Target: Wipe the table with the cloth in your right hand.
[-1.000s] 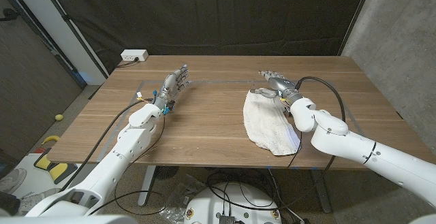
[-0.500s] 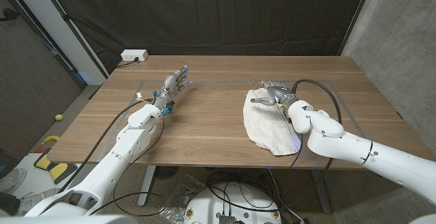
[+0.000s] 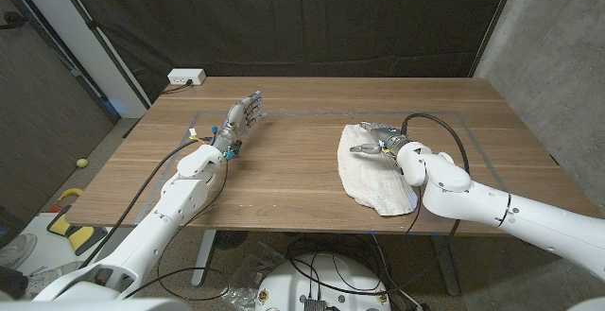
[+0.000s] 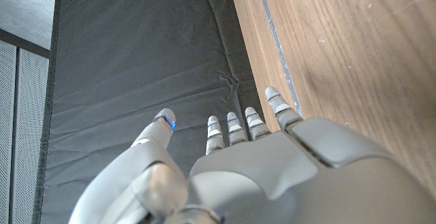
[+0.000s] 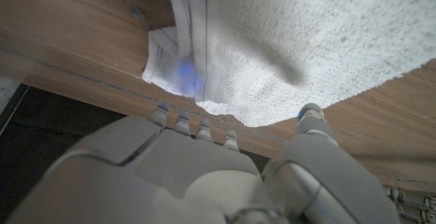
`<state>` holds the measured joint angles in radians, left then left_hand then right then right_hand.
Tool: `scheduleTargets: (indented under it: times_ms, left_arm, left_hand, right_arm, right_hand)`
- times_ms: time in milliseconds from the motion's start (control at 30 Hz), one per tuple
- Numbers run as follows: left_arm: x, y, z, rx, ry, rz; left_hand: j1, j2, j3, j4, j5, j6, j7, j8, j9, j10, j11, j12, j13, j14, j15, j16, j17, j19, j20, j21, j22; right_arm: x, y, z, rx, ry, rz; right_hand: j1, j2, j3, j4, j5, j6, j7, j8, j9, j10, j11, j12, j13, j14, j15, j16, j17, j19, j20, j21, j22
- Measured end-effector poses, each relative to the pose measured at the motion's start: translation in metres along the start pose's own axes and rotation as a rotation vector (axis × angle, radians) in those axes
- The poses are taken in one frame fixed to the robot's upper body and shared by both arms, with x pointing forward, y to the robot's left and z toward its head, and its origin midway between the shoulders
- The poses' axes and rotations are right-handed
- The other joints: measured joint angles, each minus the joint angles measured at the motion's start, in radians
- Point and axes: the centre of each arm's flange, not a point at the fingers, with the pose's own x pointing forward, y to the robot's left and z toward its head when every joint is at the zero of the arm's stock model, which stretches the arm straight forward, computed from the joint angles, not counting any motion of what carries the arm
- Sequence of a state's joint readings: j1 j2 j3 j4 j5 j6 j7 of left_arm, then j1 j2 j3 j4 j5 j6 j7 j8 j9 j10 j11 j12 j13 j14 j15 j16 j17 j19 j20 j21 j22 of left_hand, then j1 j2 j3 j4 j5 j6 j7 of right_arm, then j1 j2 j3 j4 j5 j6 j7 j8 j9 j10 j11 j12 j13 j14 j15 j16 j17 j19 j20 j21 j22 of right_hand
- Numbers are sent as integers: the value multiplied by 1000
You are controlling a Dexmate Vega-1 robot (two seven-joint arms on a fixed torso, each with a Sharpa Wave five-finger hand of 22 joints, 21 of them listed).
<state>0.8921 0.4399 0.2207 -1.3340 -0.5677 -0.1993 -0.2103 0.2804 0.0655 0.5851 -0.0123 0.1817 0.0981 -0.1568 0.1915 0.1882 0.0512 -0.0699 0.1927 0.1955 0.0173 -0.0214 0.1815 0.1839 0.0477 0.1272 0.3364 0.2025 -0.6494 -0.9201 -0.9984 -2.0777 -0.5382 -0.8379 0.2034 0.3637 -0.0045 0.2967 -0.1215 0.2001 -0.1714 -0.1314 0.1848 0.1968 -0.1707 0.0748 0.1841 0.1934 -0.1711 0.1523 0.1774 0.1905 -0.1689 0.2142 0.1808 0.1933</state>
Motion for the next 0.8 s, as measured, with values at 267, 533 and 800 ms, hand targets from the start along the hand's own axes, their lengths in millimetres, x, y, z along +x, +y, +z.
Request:
scheduleTargets:
  times_ms: [267,533,800]
  left_arm:
    - [2,0,1,2,2,-2]
    - [5,1,0,1,3,0]
    - [7,2,0,0,5,4]
  left_hand:
    - [1,1,-3,3,0,0,0,0,0,0,0,0,0,0,0,0,0,0,0,0,0]
    - [1,1,-3,3,0,0,0,0,0,0,0,0,0,0,0,0,0,0,0,0,0]
    - [1,1,-3,3,0,0,0,0,0,-3,-3,0,0,0,0,0,0,0,0,0,0]
  right_arm:
    - [6,2,0,-18,13,43]
    - [11,5,-1,-18,15,87]
    - [15,3,0,-15,9,69]
  right_hand:
    - [49,21,14,-14,11,0,11,20,-1,-3,4,26,0,-1,-7,24,0,-7,-7,37,5]
    - [164,14,13,-31,19,119,21,63,-9,87,-68,96,-8,146,-110,63,-9,164,-97,126,0]
    - [316,50,37,-47,41,333,11,93,-11,331,-119,140,-11,399,-189,74,-12,392,-194,206,4]
